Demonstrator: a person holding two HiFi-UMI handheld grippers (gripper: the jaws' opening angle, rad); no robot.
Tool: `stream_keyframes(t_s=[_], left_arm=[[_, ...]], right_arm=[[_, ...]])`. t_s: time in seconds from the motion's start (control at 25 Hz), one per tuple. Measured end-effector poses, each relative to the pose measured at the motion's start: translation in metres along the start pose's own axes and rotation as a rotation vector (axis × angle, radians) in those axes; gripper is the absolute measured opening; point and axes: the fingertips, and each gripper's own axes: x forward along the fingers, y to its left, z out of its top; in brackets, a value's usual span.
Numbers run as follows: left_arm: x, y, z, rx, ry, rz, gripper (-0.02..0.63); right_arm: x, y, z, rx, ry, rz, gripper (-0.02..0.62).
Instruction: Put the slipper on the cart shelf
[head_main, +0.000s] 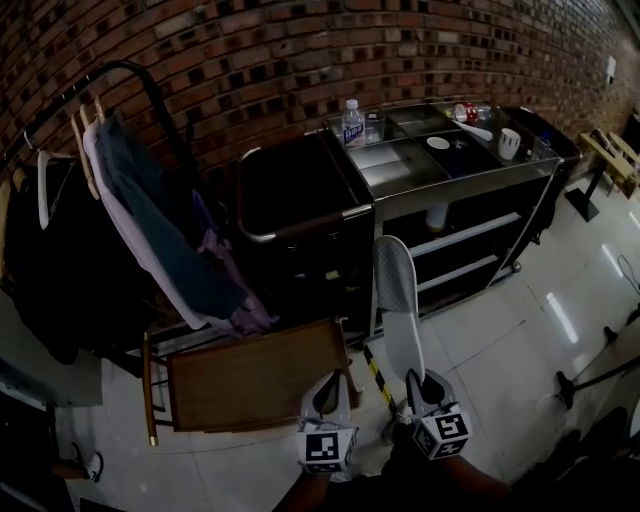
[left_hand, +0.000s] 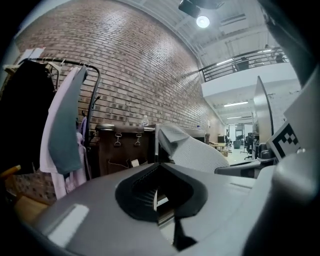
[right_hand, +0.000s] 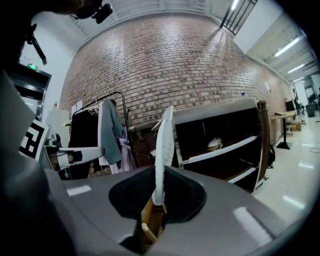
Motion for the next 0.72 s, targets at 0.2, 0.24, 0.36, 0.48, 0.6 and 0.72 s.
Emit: stream_keyframes(t_s=[0.2,0.24,0.36,0.48,0.6,0.72], left_arm=[[0.028,-0.035,0.002,-0.001,0.033,-0.064,0.014],[0.035,-0.043,0.001,0.004,0.037,-0.079,0.014],[0.059,-0.061,-0.005,0.025,0.04,-0.117,0.014],[0.085,-0.07,-0.011,0.031,0.054,-0.113,0.014],[0.11,-0.071,-0.019,0.031,0.055,-0.086,0.014],[0.135,-0.067,-0.019,0.044,0.066,-0.037,0.014]], right_arm=[[-0.01,-0.033,0.001,0.002,0.025,-0.042,0.04],[-0.011,-0.042,0.001,0.001,0.03,-0.052,0.041],[-0.01,-0.069,-0.004,0.006,0.047,-0.079,0.041],[0.004,-0.093,-0.01,0.016,0.074,-0.072,0.041],[0.025,-0.114,-0.017,0.023,0.11,-0.038,0.041],[0.054,-0.134,-0.018,0.022,0.142,0.008,0.041]])
